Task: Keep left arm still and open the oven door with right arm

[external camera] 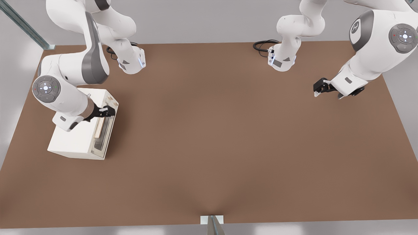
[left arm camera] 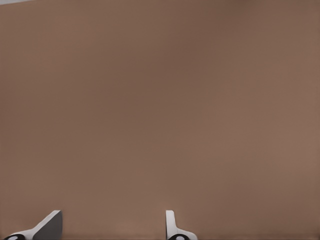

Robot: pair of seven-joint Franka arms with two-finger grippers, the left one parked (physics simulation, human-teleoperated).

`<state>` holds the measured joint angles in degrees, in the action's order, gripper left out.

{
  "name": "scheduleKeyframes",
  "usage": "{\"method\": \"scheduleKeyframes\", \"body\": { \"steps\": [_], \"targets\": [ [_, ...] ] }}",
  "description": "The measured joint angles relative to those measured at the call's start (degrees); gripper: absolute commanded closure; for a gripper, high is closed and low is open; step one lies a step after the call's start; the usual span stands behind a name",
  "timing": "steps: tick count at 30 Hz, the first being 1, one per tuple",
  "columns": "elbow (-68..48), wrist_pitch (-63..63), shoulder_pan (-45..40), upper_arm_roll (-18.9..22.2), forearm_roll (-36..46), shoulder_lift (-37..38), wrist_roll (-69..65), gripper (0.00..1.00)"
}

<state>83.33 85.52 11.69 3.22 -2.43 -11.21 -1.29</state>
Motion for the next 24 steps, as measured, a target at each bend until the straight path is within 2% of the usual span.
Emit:
{"method": "scheduleKeyframes", "body": {
  "steps": [2, 3, 5, 6, 7, 9, 16, 21, 24],
  "targets": [
    [0.8, 0.8, -0.1, 0.0, -0.4, -0.8, 0.0, 0.0],
    [1.2, 0.9, -0.1, 0.0, -0.6, -2.9, 0.0, 0.78],
    [-4.7, -0.9, 3.6, 0.6, -5.5, -13.2, 0.8, 0.79],
    [-8.4, -2.0, 7.0, 3.0, -9.6, -19.0, 1.5, 0.79],
    [-10.5, -3.0, 9.2, 5.5, -12.7, -22.6, 2.2, 0.79],
    [-11.7, -4.9, 11.8, 7.8, -17.7, -25.8, 4.2, 0.79],
    [-9.9, -5.0, 13.1, 9.0, -27.2, -26.8, 11.1, 0.79],
    [-9.2, -4.8, 12.8, 9.6, -27.7, -28.8, 16.7, 0.79],
    [1.0, -4.8, 15.6, 9.5, -28.0, -21.2, 20.0, 0.79]
  ]
}}
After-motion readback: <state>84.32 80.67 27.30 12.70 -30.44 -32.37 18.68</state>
